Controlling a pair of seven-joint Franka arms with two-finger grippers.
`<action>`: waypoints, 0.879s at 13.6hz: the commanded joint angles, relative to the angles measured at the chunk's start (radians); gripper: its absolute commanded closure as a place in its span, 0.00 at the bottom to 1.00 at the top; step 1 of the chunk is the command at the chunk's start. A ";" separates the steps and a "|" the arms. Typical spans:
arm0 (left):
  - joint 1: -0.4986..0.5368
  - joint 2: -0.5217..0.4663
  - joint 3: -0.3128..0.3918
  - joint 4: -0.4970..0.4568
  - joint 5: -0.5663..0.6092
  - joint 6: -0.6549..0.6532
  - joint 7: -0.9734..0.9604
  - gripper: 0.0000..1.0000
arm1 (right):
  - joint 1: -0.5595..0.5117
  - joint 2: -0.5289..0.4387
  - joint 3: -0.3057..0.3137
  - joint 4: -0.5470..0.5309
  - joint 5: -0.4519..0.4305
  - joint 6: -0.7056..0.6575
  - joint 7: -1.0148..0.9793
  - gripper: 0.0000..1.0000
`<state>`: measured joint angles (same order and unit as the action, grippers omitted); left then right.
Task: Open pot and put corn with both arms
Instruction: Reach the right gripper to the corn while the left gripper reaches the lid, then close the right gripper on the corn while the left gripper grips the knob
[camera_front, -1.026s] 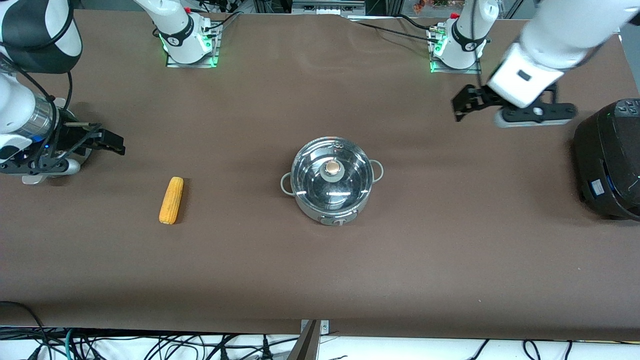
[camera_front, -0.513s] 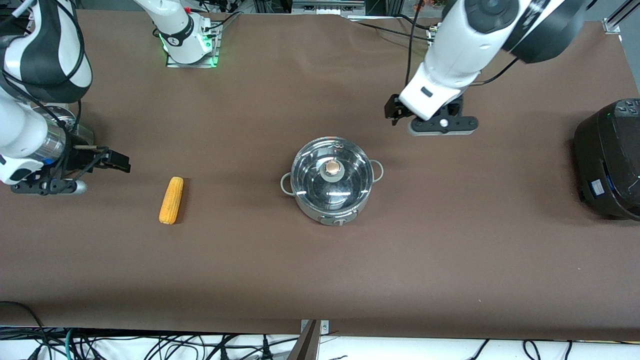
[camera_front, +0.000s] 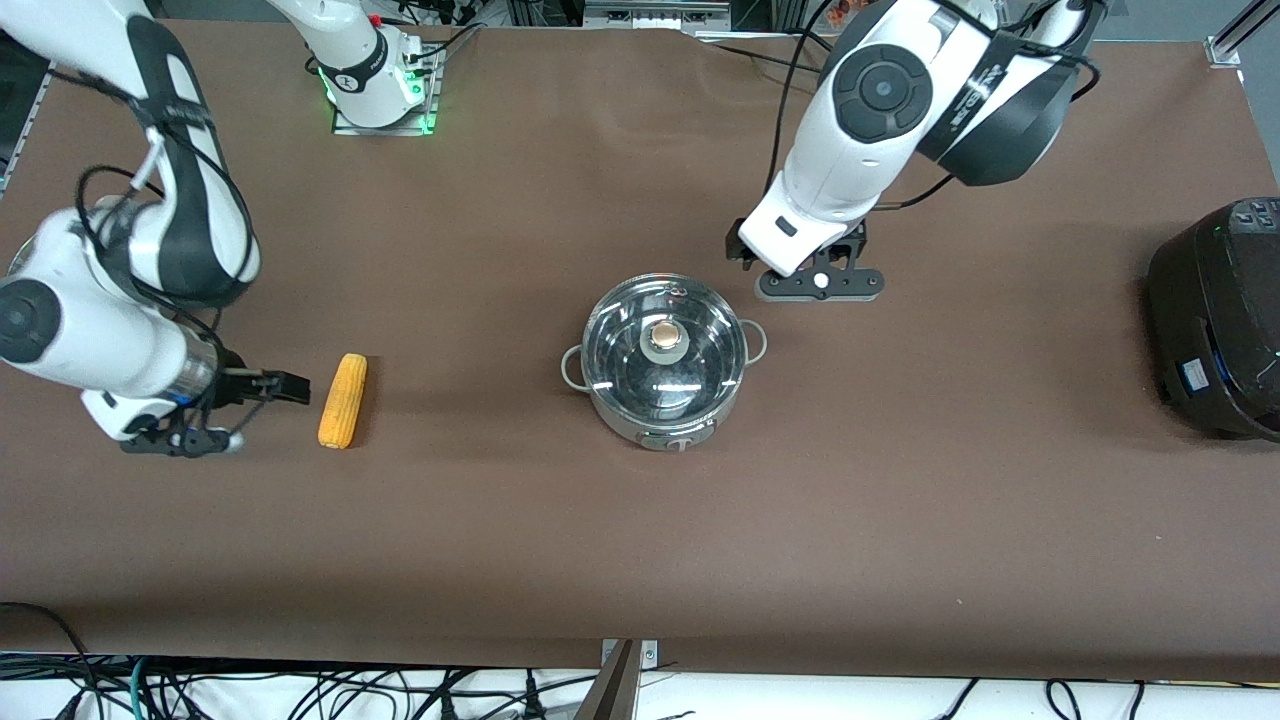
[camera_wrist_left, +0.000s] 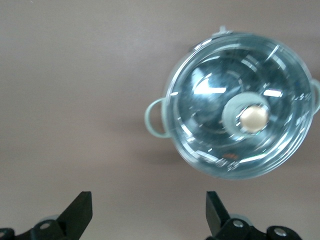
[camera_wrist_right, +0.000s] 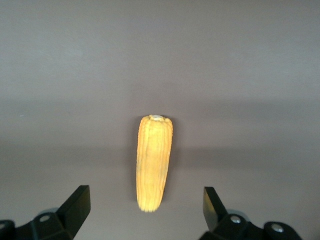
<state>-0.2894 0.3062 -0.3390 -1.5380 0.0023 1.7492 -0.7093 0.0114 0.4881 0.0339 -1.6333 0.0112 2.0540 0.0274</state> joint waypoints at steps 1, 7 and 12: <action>-0.069 0.115 0.003 0.099 0.015 0.051 -0.154 0.00 | -0.001 0.010 0.003 -0.035 -0.002 0.050 -0.006 0.00; -0.191 0.277 0.070 0.217 0.022 0.150 -0.286 0.00 | -0.001 0.020 0.003 -0.152 -0.002 0.169 -0.006 0.00; -0.238 0.352 0.109 0.245 0.060 0.216 -0.334 0.00 | 0.007 0.046 0.007 -0.169 -0.002 0.196 -0.006 0.00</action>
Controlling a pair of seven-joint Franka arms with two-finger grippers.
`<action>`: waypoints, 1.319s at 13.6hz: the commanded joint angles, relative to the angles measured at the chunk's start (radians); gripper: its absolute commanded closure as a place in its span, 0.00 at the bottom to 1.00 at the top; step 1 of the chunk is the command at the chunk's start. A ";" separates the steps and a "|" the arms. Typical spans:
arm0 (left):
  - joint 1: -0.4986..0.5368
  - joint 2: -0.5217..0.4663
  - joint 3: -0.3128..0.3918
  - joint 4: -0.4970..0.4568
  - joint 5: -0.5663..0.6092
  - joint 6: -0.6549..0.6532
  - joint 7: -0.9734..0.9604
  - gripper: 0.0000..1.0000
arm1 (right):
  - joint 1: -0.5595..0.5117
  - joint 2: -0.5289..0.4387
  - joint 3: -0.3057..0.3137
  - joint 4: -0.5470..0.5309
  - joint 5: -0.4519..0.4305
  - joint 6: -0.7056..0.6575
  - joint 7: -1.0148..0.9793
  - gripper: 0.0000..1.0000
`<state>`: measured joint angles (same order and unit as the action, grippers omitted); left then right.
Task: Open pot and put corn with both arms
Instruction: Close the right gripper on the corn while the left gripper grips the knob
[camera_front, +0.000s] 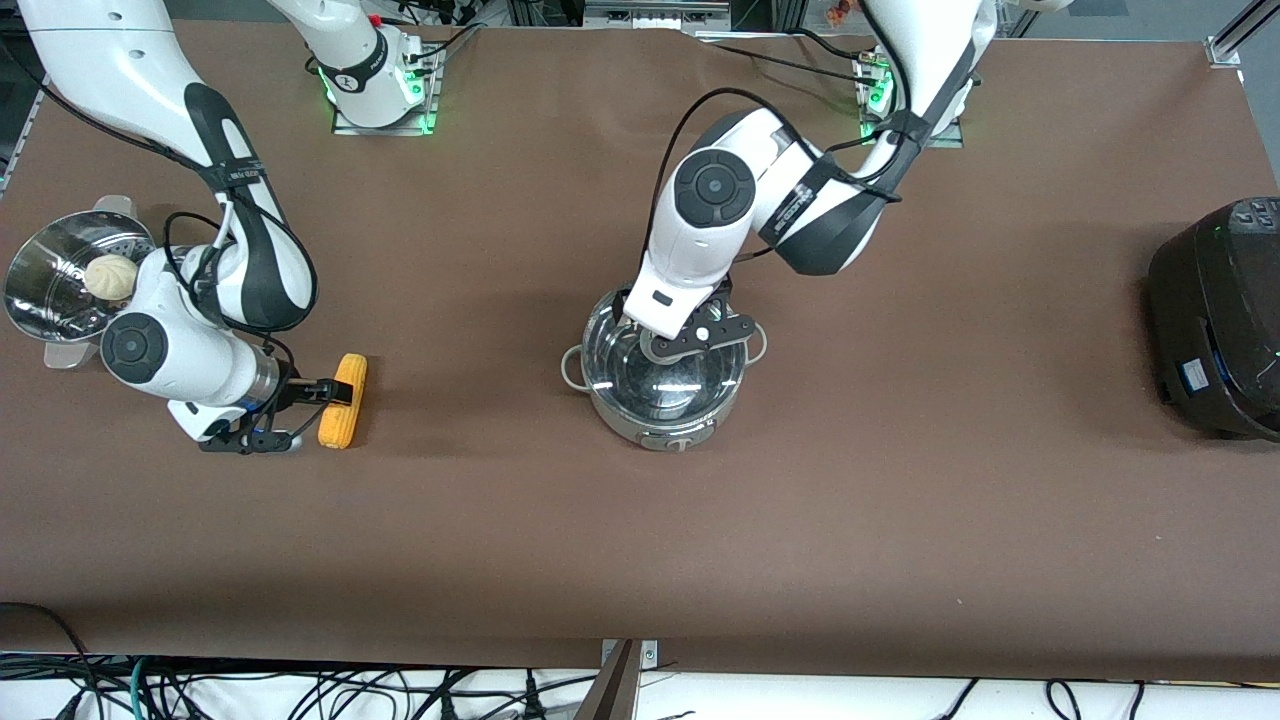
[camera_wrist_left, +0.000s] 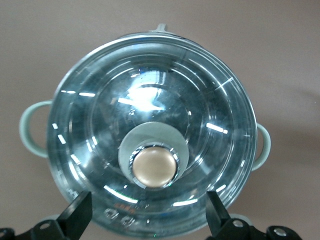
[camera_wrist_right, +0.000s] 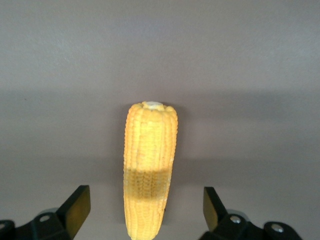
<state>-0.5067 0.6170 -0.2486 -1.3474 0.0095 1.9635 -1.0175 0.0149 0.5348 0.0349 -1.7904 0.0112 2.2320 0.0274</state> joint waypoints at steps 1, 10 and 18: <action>-0.022 0.046 0.018 0.056 0.069 0.006 -0.026 0.01 | 0.008 0.005 0.006 -0.017 -0.002 0.018 -0.006 0.00; -0.041 0.070 0.038 0.054 0.072 0.043 -0.026 0.23 | 0.008 0.022 0.006 -0.081 -0.002 0.110 -0.007 0.00; -0.042 0.064 0.037 0.053 0.073 0.034 -0.023 1.00 | 0.003 0.060 0.006 -0.081 -0.002 0.164 -0.007 0.29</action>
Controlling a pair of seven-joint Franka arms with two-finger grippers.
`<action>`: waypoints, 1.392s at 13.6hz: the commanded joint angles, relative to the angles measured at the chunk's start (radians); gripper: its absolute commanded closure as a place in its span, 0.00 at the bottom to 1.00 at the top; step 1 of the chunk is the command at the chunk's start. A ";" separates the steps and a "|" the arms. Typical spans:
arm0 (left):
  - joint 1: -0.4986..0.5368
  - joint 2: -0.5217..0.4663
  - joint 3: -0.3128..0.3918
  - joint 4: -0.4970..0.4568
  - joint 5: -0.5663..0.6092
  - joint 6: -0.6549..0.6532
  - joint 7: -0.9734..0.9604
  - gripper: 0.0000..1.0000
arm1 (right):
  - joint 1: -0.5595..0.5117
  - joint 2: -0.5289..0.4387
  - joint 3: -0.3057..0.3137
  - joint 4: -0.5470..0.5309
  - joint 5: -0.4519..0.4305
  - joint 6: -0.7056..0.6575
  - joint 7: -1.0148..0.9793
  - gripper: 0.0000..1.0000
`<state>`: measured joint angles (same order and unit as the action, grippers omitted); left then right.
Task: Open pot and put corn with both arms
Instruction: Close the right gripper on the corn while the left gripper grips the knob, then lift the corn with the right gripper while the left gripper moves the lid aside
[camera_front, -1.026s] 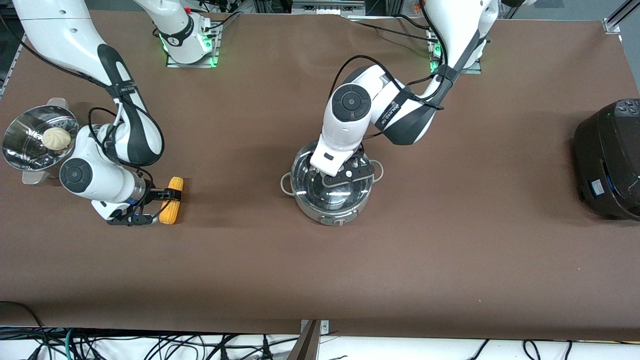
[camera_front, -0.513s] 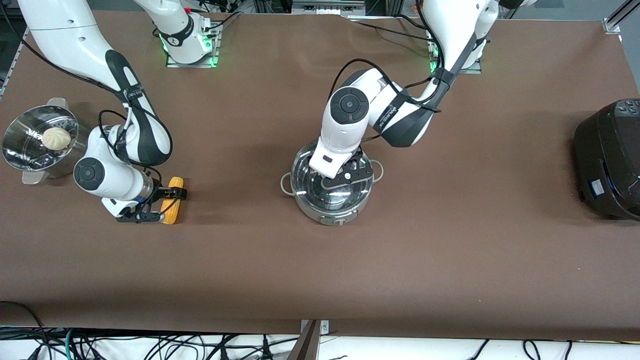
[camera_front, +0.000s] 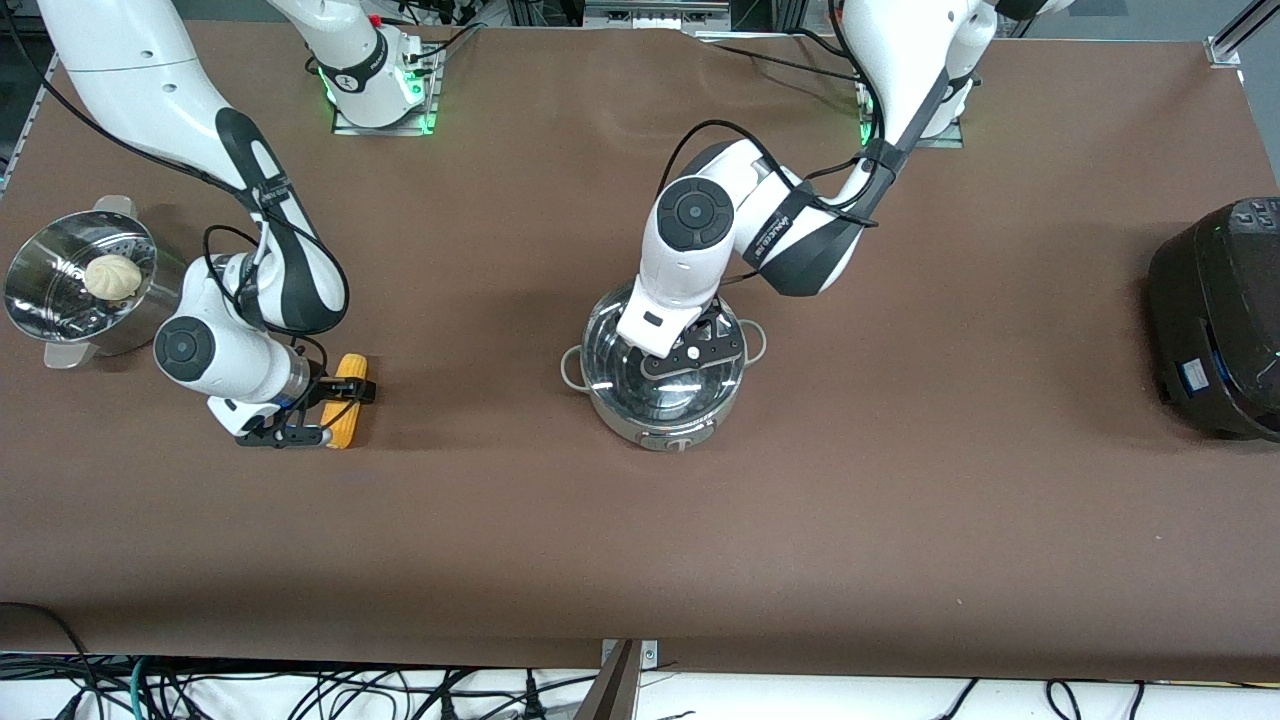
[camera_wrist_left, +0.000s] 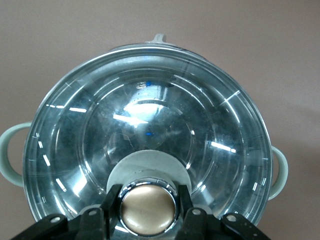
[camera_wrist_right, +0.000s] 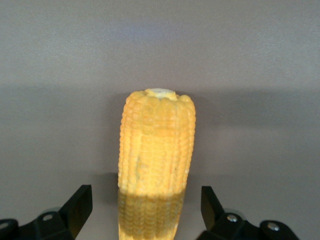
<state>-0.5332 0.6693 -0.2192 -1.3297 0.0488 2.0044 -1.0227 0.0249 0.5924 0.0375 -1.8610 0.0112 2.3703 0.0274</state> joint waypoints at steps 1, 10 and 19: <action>-0.014 0.006 0.007 0.037 0.034 -0.012 -0.016 1.00 | -0.006 0.007 0.004 -0.010 -0.002 0.035 -0.007 0.44; 0.116 -0.215 0.007 -0.002 -0.039 -0.263 0.174 1.00 | -0.003 -0.009 0.005 0.013 0.004 0.023 -0.009 0.87; 0.418 -0.568 0.061 -0.452 -0.064 -0.269 0.812 1.00 | 0.000 -0.163 0.139 0.187 0.013 -0.319 0.115 0.86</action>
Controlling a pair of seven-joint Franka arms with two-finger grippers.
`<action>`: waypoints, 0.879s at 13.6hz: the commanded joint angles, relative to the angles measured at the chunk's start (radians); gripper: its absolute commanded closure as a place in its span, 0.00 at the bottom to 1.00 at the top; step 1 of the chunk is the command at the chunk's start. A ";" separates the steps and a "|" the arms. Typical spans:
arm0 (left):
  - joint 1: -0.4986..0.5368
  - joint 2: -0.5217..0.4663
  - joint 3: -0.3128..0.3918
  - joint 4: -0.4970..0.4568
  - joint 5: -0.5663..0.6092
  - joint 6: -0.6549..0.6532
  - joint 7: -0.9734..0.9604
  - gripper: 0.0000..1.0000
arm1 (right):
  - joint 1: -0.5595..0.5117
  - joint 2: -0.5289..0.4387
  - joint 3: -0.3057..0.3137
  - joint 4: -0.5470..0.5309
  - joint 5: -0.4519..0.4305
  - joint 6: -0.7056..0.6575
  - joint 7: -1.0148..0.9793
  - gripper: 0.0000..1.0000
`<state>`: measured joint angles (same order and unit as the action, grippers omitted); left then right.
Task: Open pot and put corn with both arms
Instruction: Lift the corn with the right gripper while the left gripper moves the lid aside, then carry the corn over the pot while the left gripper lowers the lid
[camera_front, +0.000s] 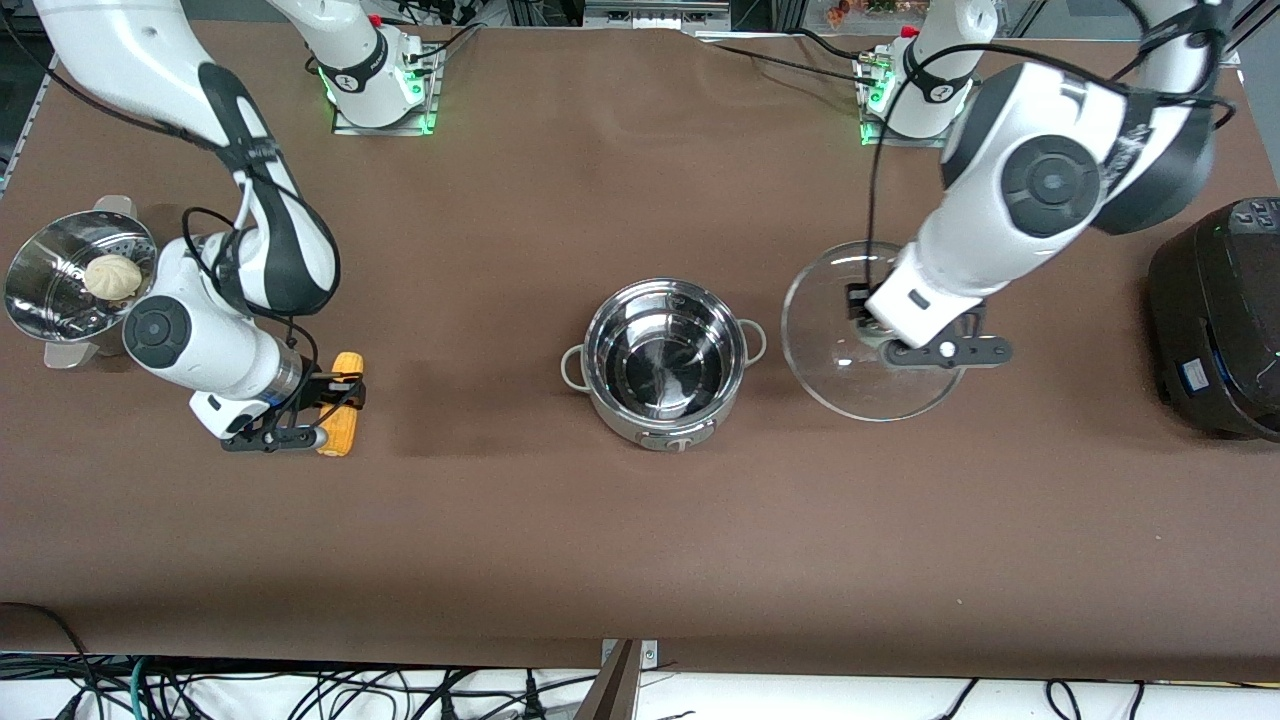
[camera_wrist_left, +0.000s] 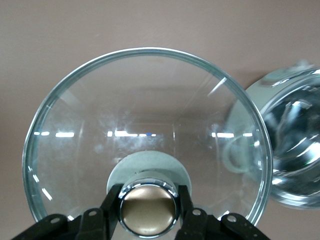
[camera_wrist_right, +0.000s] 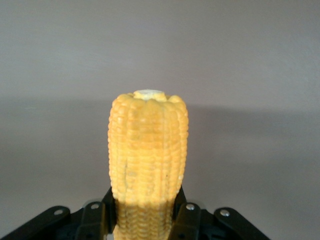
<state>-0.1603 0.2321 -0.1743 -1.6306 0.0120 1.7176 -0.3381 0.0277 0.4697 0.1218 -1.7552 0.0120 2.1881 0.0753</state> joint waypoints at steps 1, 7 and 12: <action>0.060 -0.155 0.050 -0.194 -0.027 0.025 0.202 1.00 | -0.003 -0.042 0.088 0.147 0.013 -0.227 0.122 0.86; 0.114 -0.166 0.203 -0.374 -0.027 0.241 0.511 1.00 | 0.072 -0.039 0.266 0.382 0.010 -0.430 0.442 0.86; 0.127 -0.090 0.206 -0.583 -0.015 0.600 0.530 1.00 | 0.325 0.055 0.266 0.515 -0.038 -0.366 0.731 0.86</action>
<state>-0.0390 0.1315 0.0343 -2.1535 0.0066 2.2261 0.1624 0.2837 0.4531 0.3918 -1.3352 0.0026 1.8107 0.7433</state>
